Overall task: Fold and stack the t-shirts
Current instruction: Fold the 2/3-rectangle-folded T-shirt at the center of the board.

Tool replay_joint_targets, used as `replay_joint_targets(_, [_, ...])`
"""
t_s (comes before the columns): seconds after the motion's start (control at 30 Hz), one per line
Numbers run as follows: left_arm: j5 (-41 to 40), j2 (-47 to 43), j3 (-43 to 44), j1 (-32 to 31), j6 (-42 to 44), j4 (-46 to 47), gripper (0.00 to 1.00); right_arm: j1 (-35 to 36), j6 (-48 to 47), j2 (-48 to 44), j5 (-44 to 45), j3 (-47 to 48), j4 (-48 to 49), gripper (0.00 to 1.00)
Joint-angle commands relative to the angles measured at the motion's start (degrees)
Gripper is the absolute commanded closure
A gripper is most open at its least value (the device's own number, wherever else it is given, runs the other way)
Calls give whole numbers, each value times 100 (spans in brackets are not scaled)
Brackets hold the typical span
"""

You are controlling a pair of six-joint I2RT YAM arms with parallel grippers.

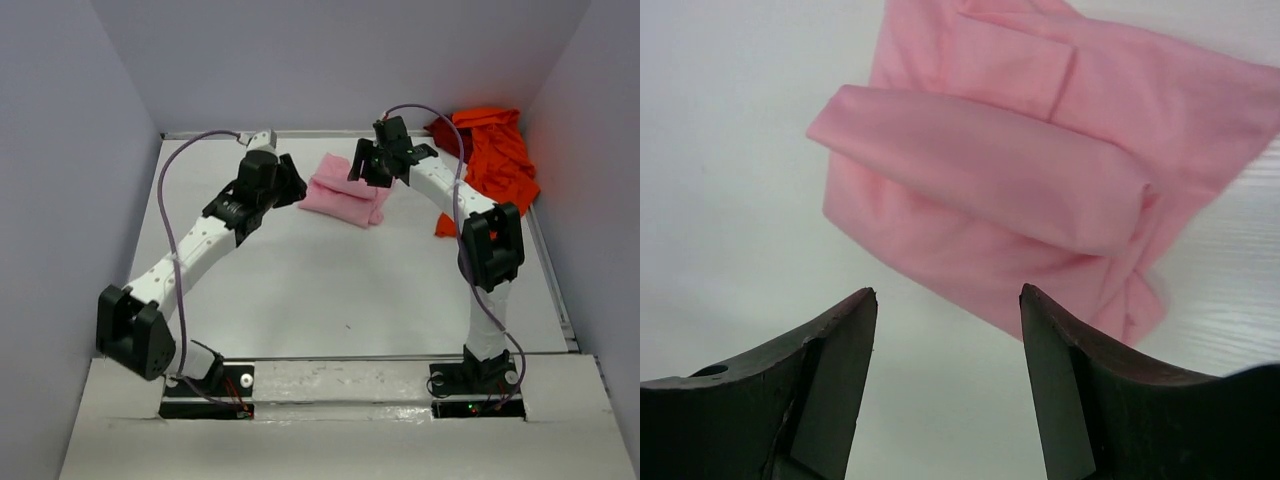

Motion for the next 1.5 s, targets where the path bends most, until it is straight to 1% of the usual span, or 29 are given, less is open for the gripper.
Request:
replay_joint_targets(0.0, [-225,-1316,-777,-213,-532,-831,43,112,190,356,-909,652,-230,35])
replay_joint_targets(0.03, [-130,-1859,-1110,-222,-577,-813,43,112,251,557,-1058,774,-256,35])
replay_joint_targets(0.1, [-164,-2310,-1105,-231,-507,-1049,42,174,234,769,-1103,1231,-362,35])
replay_joint_targets(0.13, [-216,-2356,-1026,-231,-481,-1233,42,174,234,892,-1095,1424,-440,35])
replay_joint_targets(0.17, [-260,-2374,-929,-249,-376,-1670,42,226,234,1163,-1182,1635,-615,36])
replay_joint_targets(0.2, [-348,-2400,-754,-266,-323,-1866,42,227,260,1322,-1200,2081,-756,36])
replay_joint_targets(0.27, [-410,-2488,-709,-284,-305,-2139,42,279,278,1656,-1270,2383,-915,36])
replay_joint_targets(0.4, [-384,-2717,-762,-284,-366,-2158,42,279,392,2052,-1375,2665,-933,36])
replay_joint_targets(0.53, [-507,-2568,-577,-293,-270,-2298,42,341,559,2255,-1542,2700,-855,37])
replay_joint_targets(0.63, [-559,-2445,-489,-284,-121,-2298,42,463,525,2238,-1560,2666,-846,37])
replay_joint_targets(0.87, [-507,-2304,-463,-284,-146,-2237,42,517,498,2088,-1701,2007,-670,37])
replay_joint_targets(1.07, [-480,-2207,-393,-293,-50,-2254,42,692,297,1790,-1631,1111,-635,37])
replay_joint_targets(1.1, [-480,-2164,-358,-293,-32,-2254,42,762,278,1589,-1587,944,-635,38])
replay_joint_targets(1.2, [-437,-2102,-331,-284,-6,-2184,42,824,234,1028,-1525,-125,-468,38])
replay_joint_targets(1.27, [-419,-2058,-296,-293,20,-2167,42,877,234,701,-1464,-567,-337,38])
replay_joint_targets(1.33, [-393,-1996,-243,-293,64,-2175,42,999,261,148,-1402,-1041,-213,38])
replay_joint_targets(1.37, [-375,-1987,-234,-275,91,-2158,42,1000,356,-37,-1402,-1270,-161,38])
replay_joint_targets(1.4, [-375,-1979,-234,-275,100,-2149,42,1061,418,-221,-1393,-1733,-56,38])
replay_joint_targets(1.43, [-375,-1970,-243,-275,100,-2140,42,1062,480,-388,-1376,-1929,-28,38])
replay_joint_targets(1.47, [-358,-1970,-260,-275,108,-2123,42,1218,567,-703,-1358,-2114,-2,39])
